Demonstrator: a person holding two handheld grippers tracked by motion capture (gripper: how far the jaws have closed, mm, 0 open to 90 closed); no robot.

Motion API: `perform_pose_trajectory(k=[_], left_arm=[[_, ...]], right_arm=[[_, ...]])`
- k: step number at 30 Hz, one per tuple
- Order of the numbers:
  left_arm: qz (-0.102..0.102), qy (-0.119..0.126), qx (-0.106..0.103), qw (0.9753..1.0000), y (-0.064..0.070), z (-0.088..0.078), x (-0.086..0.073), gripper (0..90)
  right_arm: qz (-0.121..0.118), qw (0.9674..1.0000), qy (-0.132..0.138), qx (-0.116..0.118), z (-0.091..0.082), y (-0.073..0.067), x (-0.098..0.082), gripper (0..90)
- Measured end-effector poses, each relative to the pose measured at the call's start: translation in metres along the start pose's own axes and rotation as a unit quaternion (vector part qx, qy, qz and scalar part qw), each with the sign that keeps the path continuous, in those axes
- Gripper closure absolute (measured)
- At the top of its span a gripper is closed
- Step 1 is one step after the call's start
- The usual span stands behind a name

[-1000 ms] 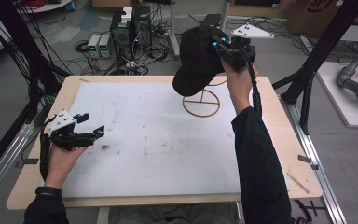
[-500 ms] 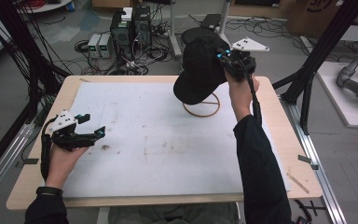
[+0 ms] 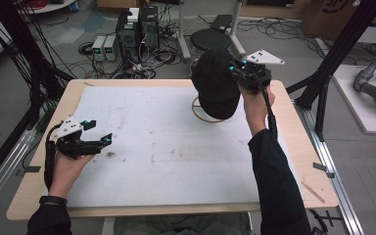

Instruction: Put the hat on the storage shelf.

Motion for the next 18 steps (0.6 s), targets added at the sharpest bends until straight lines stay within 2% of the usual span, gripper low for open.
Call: perform_pose_trajectory(k=[2, 9, 12, 18], left_arm=[[0.000, 0.000, -0.001, 1.0000, 0.000, 0.000, 0.000, 18.6], [-0.001, 0.003, 0.000, 1.0000, 0.000, 0.000, 0.001, 18.6], [0.000, 0.002, -0.001, 1.0000, 0.000, 0.000, 0.001, 18.6], [0.002, 0.007, -0.004, 1.0000, 0.001, 0.001, 0.001, 18.6]], right_arm=[[0.004, 1.0000, 0.004, -0.001, -0.005, 0.003, 0.000, 66.0], [0.001, 0.9996, -0.006, -0.026, -0.026, 0.014, -0.007, 53.6], [-0.013, 0.9996, 0.000, -0.026, -0.037, 0.016, -0.010, 48.4], [0.000, 1.0000, 0.003, -0.006, -0.055, 0.016, -0.023, 38.0]])
Point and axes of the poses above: each handheld gripper's, and its own axes: z roughly forward along the jaws, x roughly out of its top, y roughly to its right, the point moved 8 cm from there along z, roughly forward along the jaws, and after that the axes turned 2 degrees about -x, right-handed, at the moved point
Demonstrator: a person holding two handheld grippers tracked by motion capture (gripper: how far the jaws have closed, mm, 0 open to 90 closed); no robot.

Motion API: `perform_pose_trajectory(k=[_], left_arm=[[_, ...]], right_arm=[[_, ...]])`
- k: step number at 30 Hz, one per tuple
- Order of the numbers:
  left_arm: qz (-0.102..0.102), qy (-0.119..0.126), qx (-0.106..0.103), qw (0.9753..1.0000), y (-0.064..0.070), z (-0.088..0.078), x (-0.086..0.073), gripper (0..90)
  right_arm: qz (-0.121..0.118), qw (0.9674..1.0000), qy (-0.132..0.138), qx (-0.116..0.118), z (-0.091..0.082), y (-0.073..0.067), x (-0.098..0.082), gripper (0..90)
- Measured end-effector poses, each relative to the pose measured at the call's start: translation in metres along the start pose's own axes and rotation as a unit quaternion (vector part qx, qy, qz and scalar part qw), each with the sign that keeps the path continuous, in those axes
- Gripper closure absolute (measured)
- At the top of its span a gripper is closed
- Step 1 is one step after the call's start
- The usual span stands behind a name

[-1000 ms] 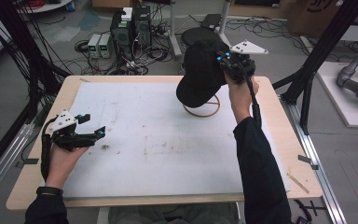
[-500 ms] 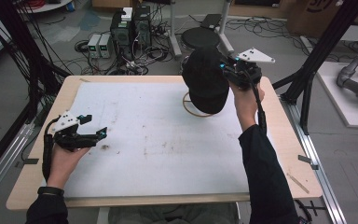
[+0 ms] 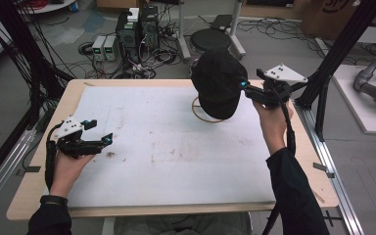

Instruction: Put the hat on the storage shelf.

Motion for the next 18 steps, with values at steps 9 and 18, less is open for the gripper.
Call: perform_pose_trajectory(k=[9, 18], left_arm=[[0.000, 0.004, -0.001, 1.0000, 0.000, 0.001, 0.001, 18.6], [0.004, 0.003, -0.002, 1.0000, 0.003, 0.001, 0.002, 18.5]], right_arm=[[0.028, 0.9991, -0.005, 0.032, -0.027, -0.005, -0.024, 29.7], [0.051, 0.9976, -0.005, 0.046, -0.045, -0.012, -0.052, 25.2]])
Point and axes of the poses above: each handheld gripper's, and its own axes: z roughly forward along the jaws, x roughly out of its top, y roughly to its right, the point moved 8 cm from there along z, roughly forward along the jaws, and after that the axes turned 2 degrees about -x, right-handed, at the moved point
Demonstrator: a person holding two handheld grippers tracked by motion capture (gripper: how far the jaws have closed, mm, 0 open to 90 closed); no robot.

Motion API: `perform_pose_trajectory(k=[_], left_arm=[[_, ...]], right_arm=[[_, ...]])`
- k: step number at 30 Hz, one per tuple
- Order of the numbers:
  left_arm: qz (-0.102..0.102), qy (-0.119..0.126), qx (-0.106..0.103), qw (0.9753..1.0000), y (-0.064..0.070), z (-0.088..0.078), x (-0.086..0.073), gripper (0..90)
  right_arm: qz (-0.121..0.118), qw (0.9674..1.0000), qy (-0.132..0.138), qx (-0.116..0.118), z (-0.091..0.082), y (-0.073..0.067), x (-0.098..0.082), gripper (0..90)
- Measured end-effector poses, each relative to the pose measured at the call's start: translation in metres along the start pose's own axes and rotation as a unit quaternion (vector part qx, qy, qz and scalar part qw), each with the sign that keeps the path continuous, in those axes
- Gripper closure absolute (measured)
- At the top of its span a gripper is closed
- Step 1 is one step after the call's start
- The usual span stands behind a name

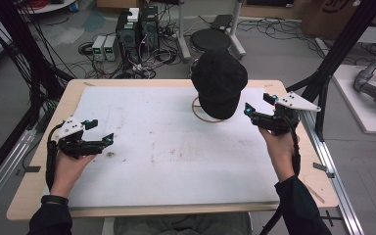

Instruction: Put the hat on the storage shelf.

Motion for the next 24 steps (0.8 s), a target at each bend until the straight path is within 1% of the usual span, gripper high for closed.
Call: perform_pose_trajectory(k=[1, 2, 3, 7, 10, 12, 16, 19, 24], left_arm=[[0.001, 0.000, 0.001, 1.0000, 0.000, 0.000, 0.000, 18.5], [0.001, 0.001, 0.000, 1.0000, 0.001, 0.001, 0.001, 18.3], [0.000, 0.001, 0.000, 1.0000, 0.001, 0.001, 0.001, 18.3], [0.003, 0.007, -0.002, 1.0000, 0.004, 0.002, 0.003, 18.0], [0.005, 0.012, -0.002, 0.9999, 0.004, 0.003, 0.007, 18.0], [0.005, 0.015, -0.004, 0.9999, 0.005, 0.004, 0.008, 18.0], [0.006, 0.010, -0.003, 0.9999, 0.006, 0.006, 0.007, 18.0], [0.008, 0.009, -0.006, 0.9999, 0.006, 0.007, 0.006, 18.0], [0.004, 0.010, -0.003, 0.9999, 0.004, 0.007, 0.006, 18.0]], right_arm=[[-0.001, 1.0000, -0.002, 0.002, -0.001, -0.001, -0.004, 25.2], [0.002, 1.0000, -0.005, 0.002, -0.005, -0.004, -0.012, 24.2], [0.002, 1.0000, -0.005, 0.002, -0.005, -0.004, -0.012, 24.2], [0.008, 0.9999, -0.009, 0.007, -0.011, -0.009, -0.028, 22.0], [-0.001, 0.9998, -0.020, 0.008, -0.016, -0.012, -0.037, 22.0], [-0.002, 0.9998, -0.017, 0.005, -0.019, -0.010, -0.039, 21.8], [0.002, 0.9999, -0.017, -0.002, -0.021, -0.002, -0.045, 21.8], [0.005, 0.9997, -0.022, -0.007, -0.020, 0.004, -0.048, 21.5], [0.003, 0.9997, -0.022, -0.011, -0.021, 0.005, -0.050, 21.6]])
Point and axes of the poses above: each handheld gripper's, and its own axes: z roughly forward along the jaws, x roughly out of its top, y roughly to its right, the point moved 8 cm from there along z, roughly forward along the jaws, and after that the axes turned 2 degrees about -x, right-handed, at the moved point
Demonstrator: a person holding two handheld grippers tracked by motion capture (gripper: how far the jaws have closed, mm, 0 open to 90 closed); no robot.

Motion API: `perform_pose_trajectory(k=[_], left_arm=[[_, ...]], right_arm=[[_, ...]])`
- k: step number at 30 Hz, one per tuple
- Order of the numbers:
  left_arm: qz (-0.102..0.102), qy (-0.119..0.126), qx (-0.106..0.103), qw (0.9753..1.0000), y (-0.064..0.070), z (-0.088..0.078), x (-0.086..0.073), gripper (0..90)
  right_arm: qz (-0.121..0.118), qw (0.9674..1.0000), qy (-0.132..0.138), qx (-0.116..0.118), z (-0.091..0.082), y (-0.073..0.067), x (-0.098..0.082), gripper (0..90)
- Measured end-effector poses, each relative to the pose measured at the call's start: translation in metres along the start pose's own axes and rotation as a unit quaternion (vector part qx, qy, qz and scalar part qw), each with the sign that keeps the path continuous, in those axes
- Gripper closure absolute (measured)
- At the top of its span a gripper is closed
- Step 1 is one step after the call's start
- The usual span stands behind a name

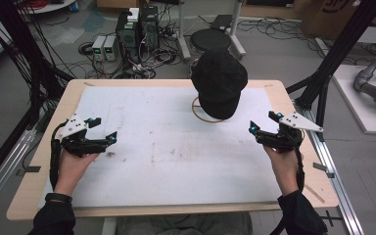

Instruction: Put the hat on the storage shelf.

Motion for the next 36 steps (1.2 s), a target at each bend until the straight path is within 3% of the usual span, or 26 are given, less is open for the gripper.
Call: perform_pose_trajectory(k=[22, 36], left_arm=[[-0.007, 0.017, 0.007, 0.9998, -0.004, -0.009, 0.007, 17.7], [-0.005, 0.018, 0.018, 0.9996, -0.009, -0.007, 0.012, 17.8]], right_arm=[[0.010, 0.9996, -0.023, 0.010, 0.008, 0.002, -0.020, 21.3], [0.002, 0.9995, -0.030, 0.006, 0.004, 0.005, -0.025, 21.0]])
Point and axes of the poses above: each handheld gripper's, and its own axes: z roughly forward along the jaws, x roughly out of its top, y roughly to its right, the point moved 8 cm from there along z, roughly forward along the jaws, and after that the axes turned 2 degrees about -x, right-handed, at the moved point
